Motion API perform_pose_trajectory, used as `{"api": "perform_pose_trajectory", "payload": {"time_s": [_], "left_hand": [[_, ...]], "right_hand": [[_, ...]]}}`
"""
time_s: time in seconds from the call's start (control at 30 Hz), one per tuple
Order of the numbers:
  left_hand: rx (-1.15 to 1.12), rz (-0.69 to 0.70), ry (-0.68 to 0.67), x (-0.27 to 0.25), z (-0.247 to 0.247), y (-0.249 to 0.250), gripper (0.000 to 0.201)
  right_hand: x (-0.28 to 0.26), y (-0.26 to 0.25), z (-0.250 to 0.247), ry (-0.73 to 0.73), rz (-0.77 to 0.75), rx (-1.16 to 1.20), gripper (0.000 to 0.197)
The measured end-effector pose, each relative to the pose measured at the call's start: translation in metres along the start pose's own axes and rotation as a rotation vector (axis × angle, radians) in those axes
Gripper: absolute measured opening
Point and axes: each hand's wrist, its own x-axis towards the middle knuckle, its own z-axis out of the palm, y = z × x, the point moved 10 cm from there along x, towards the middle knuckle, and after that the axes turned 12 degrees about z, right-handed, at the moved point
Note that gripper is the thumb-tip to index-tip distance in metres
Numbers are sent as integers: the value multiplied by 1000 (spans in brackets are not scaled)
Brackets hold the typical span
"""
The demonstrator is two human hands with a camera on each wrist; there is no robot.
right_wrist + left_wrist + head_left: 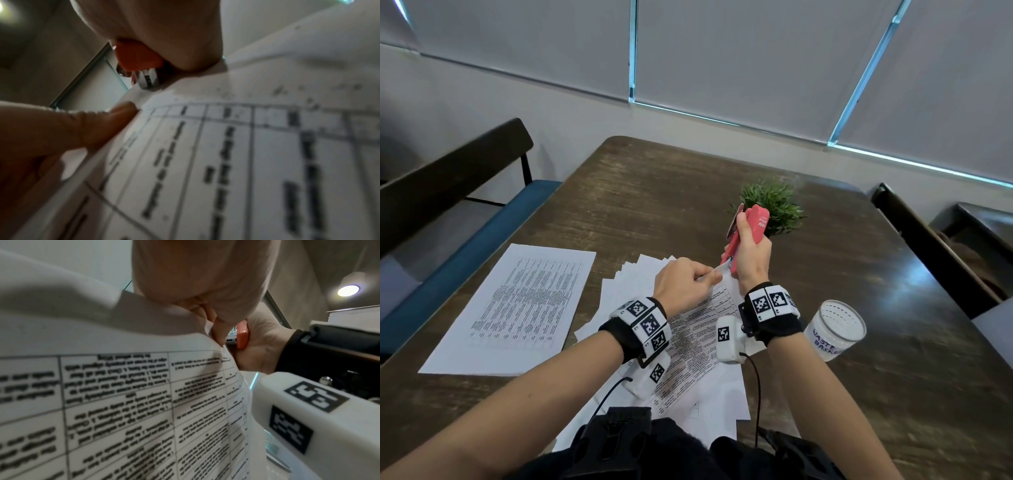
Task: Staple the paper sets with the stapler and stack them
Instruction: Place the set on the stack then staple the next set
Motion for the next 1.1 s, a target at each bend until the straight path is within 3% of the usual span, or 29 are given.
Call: {"api": "perform_pose_trajectory", "payload": {"time_s": [0.13,0.33,0.43,0.5,0.6,0.73,0.83,1.1], "left_hand": [[9,28,-23,-1,5,4,20],[-71,4,2,2,0,-9,21],[-132,-35,103,3,-20,-31,21],[-115,-59,167,2,-37,-46,24],[-91,-92,243,0,-60,-64,25],[-88,-117,313,-1,-77,-77,17],[-141,-114,370,0,-83,-81,27],[-389,-36,501,11,-104,-61,30]], "right_hand": [[-2,-2,-5,82,-44,49,37],[10,7,-4,32,51,64,35],[17,4,-26,173,-1,57,23],[22,13,-46,301,-11,-42,30],[31,52,-61,364,104,-244,35],[35,113,-58,257,284,-651,37],[28,144,-54,137,352,-864,26],[21,138,-20,20,223,-783,28]]}}
